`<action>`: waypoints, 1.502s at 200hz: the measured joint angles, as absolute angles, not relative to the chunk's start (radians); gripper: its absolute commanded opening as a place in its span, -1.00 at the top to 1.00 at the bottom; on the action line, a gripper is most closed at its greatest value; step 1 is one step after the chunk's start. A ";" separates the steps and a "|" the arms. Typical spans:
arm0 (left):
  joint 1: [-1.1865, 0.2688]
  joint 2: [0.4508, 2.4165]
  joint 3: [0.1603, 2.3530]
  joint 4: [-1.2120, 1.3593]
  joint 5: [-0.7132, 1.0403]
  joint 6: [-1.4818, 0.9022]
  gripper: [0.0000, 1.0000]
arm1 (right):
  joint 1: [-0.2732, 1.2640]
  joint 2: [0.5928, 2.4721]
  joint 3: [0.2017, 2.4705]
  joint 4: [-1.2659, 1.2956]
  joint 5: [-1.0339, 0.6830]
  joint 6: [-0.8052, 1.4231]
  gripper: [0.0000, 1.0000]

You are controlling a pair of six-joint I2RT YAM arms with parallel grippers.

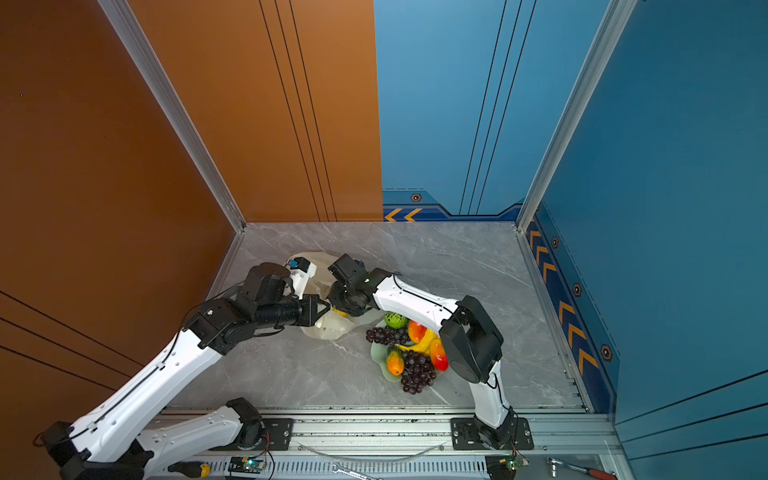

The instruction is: Place the fruits into the plastic bag

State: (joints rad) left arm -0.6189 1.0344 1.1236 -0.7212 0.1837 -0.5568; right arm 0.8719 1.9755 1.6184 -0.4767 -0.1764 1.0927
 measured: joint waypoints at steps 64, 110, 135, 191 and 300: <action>-0.623 1.034 1.115 -0.668 0.211 -0.606 1.00 | 0.824 2.127 1.690 -0.285 -0.176 1.206 -0.08; -0.623 1.034 1.058 -0.598 0.237 -0.669 1.00 | 0.813 2.243 1.728 -0.268 -0.176 1.223 -0.25; -0.623 1.034 1.055 -0.583 0.240 -0.680 1.00 | 0.807 2.273 1.750 -0.268 -0.176 1.230 -0.53; -0.599 1.030 1.051 -0.569 0.248 -0.682 1.00 | 0.788 2.276 1.829 -0.268 -0.189 1.209 -0.89; -0.516 0.918 0.957 -0.728 0.259 -0.635 1.00 | 0.737 2.182 1.830 -0.353 -0.180 1.120 -1.00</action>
State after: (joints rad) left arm -0.5156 0.9180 0.9565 -0.7277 0.2588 -0.6353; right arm 0.7368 2.1822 1.8297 -0.3531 -0.1799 1.1202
